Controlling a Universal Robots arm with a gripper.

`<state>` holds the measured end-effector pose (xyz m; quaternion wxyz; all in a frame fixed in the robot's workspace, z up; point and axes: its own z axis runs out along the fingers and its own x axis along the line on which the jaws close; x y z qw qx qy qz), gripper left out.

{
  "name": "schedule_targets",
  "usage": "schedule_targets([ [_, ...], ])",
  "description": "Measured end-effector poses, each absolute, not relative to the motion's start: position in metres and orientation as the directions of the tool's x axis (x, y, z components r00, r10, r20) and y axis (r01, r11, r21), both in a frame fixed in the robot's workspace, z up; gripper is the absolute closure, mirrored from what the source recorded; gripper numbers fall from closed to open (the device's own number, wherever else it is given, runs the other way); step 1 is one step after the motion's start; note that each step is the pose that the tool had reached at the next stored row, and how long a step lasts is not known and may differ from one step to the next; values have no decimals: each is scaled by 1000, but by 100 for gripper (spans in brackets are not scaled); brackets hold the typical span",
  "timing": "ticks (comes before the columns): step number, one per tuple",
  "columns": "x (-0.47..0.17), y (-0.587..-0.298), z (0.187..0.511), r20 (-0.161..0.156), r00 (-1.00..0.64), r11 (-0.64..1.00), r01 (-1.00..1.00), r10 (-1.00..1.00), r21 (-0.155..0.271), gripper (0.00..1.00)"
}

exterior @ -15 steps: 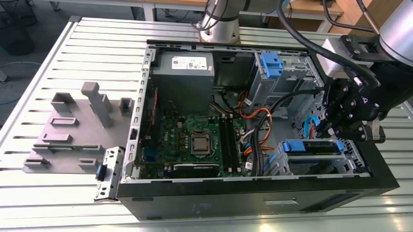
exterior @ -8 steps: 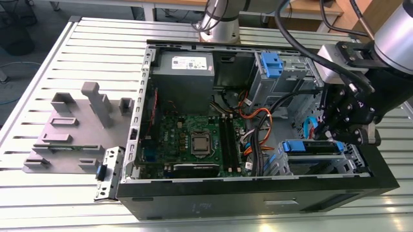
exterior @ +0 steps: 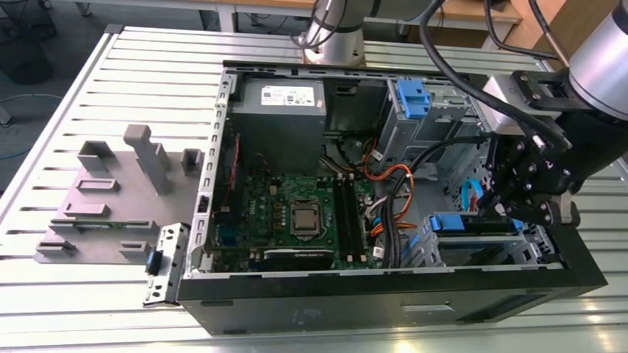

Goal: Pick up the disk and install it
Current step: 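Insert the first disk wire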

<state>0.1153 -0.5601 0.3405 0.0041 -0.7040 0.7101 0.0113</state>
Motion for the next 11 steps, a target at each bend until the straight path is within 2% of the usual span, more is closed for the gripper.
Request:
schedule_targets([
  [11, 115, -560, 336, -21, 0, 0, -1000, -1000, 10, 84],
])
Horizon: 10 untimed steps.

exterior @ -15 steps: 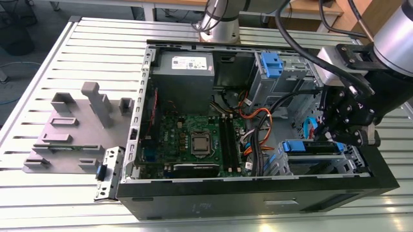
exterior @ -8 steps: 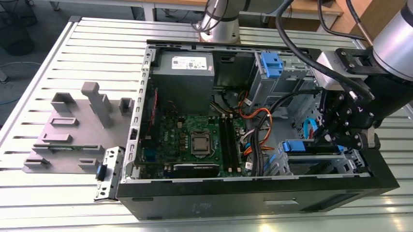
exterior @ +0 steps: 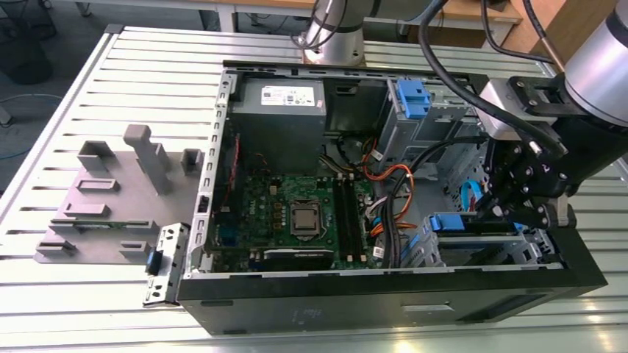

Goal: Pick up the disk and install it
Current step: 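Insert the first disk wire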

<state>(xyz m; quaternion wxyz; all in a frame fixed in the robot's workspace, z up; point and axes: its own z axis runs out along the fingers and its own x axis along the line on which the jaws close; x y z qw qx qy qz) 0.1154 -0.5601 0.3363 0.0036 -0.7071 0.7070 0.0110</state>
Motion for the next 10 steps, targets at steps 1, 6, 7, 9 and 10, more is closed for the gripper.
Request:
schedule_targets([
  [1, 115, -560, 336, -21, 0, 0, -1000, -1000, 10, 84],
  [6, 115, -560, 333, -21, 1, -1, -1000, -1000, 10, 84],
  [7, 115, -560, 333, -20, 1, -1, -1000, -1000, 10, 84],
  [9, 115, -560, 333, -20, 1, -2, -1000, -1000, 10, 84],
  [10, 115, -560, 333, -20, 1, -2, -1000, -1000, 10, 84],
])
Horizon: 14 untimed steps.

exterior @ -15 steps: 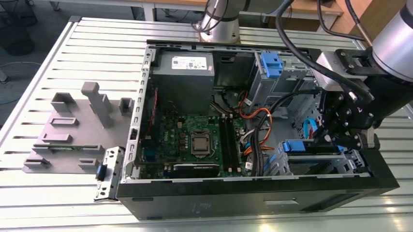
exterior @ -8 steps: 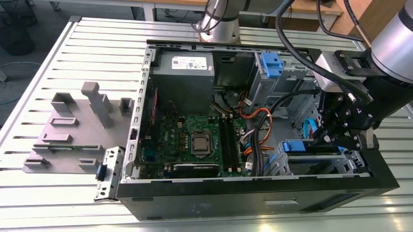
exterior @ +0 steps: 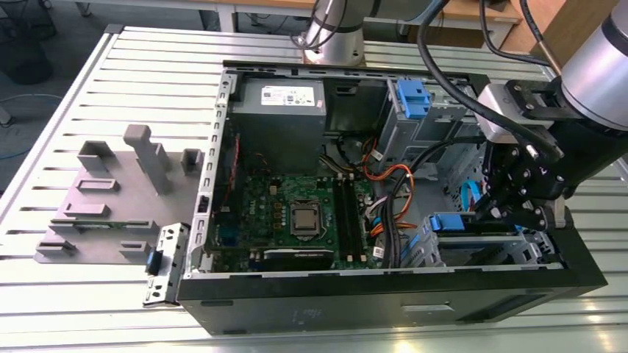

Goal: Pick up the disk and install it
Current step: 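Insert the first disk wire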

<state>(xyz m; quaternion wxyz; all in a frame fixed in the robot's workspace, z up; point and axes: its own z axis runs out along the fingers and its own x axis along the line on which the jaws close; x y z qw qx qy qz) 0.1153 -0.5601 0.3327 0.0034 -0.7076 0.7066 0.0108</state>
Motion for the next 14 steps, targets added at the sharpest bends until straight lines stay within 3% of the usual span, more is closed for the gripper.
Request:
schedule_targets([
  [8, 115, -560, 330, -21, 1, -2, -1000, -1000, 10, 84],
  [10, 115, -560, 330, -21, 1, -2, -1000, -1000, 10, 83],
  [11, 115, -560, 330, -21, 1, -2, -1000, -1000, 10, 76],
  [14, 115, -560, 331, -20, 1, -2, -1000, -1000, 10, 76],
])
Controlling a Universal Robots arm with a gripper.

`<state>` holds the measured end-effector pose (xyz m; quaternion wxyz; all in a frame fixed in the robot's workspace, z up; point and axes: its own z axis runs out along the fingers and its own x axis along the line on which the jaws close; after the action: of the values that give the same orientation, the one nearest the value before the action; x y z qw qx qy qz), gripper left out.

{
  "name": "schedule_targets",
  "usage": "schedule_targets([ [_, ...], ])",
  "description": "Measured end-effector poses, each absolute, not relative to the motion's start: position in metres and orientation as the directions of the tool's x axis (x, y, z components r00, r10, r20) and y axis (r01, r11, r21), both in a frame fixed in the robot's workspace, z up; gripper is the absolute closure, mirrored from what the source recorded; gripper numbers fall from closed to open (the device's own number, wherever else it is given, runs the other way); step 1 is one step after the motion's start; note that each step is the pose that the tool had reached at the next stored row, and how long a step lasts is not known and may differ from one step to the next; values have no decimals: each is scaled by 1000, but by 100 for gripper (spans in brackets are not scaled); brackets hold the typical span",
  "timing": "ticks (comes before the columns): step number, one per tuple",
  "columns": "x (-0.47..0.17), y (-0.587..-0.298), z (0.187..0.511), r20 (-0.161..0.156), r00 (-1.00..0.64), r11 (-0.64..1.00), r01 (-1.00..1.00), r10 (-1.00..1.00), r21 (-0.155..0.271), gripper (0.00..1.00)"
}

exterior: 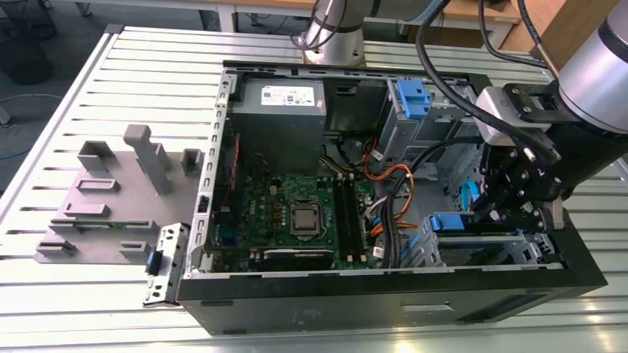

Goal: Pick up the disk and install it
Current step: 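Insert the first disk wire, then insert the second disk wire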

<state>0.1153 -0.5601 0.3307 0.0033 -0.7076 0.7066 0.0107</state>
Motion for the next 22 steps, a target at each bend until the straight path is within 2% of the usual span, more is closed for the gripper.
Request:
schedule_targets([
  [7, 115, -560, 354, -20, 1, -2, -1000, -1000, 10, 76],
  [22, 115, -560, 358, -20, 1, -2, -1000, -1000, 10, 76],
])
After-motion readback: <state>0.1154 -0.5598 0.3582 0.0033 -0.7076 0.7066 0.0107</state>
